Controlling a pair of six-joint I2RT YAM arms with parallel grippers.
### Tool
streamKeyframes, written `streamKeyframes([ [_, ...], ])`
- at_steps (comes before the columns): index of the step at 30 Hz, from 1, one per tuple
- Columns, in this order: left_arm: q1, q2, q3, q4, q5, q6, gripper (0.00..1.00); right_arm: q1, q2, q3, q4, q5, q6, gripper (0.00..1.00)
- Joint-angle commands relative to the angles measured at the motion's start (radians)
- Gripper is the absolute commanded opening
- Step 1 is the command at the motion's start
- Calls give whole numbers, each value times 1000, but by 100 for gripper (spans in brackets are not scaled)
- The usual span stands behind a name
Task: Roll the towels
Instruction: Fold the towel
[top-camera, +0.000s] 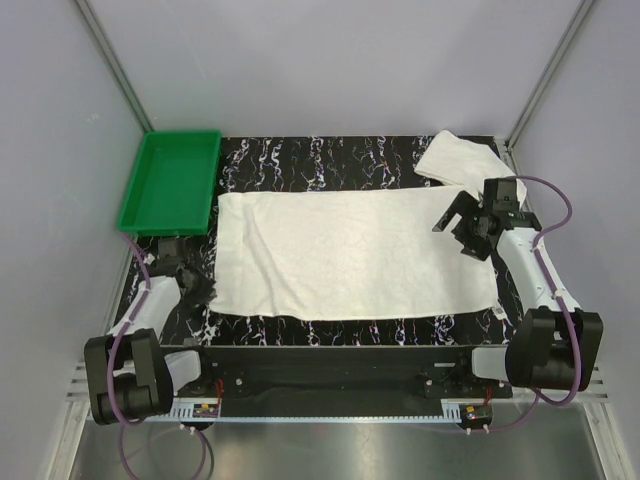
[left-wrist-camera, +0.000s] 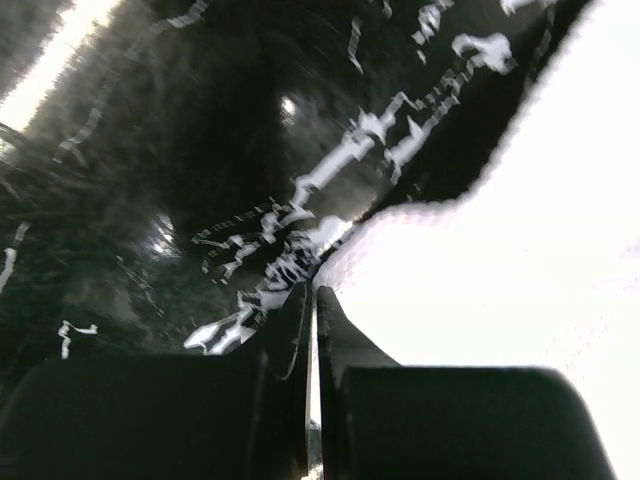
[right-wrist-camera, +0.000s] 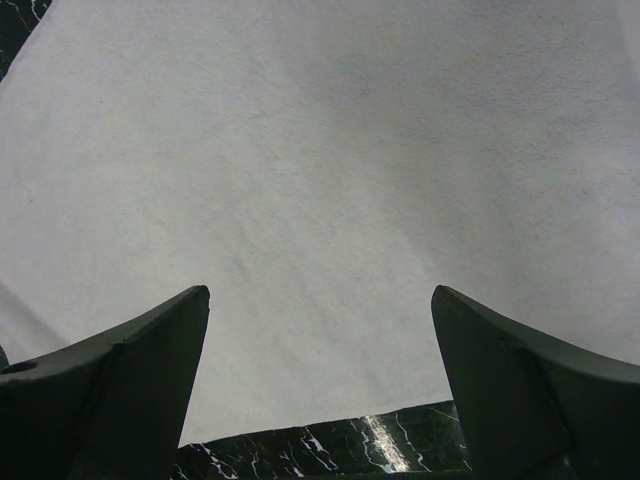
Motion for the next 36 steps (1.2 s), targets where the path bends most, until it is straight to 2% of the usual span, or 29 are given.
streamKeyframes([
  [1, -6, -50, 76, -11, 121, 64, 0, -18, -58, 46, -70, 89, 7, 100],
  [5, -6, -53, 174, -76, 213, 153, 0, -59, -96, 46, -147, 155, 44, 100],
  [8, -4, -35, 255, -124, 243, 239, 0, -153, -104, 23, -190, 104, 64, 100],
  [11, -6, 3, 312, -146, 215, 302, 0, -229, -83, 8, -219, 41, 67, 100],
  [14, -6, 10, 270, -89, 320, 281, 0, -280, -60, -4, -260, 75, 83, 100],
  [16, -4, -3, 220, -32, 338, 262, 0, -312, -43, -36, -258, 93, 83, 100],
  [17, -4, -3, 222, -32, 365, 261, 0, -361, -37, -50, -248, 96, 84, 100],
  [21, -9, -24, 228, -28, 371, 270, 0, -495, 18, -130, -169, 0, 63, 100],
  [27, -9, -38, 227, -27, 387, 268, 0, -516, 121, -219, -89, -23, 93, 99],
  [33, -9, -45, 222, -28, 390, 270, 0, -518, 209, -205, -40, 1, 97, 93],
  [36, -9, -46, 223, -31, 384, 271, 0, -519, 220, -199, -24, 11, 95, 77],
])
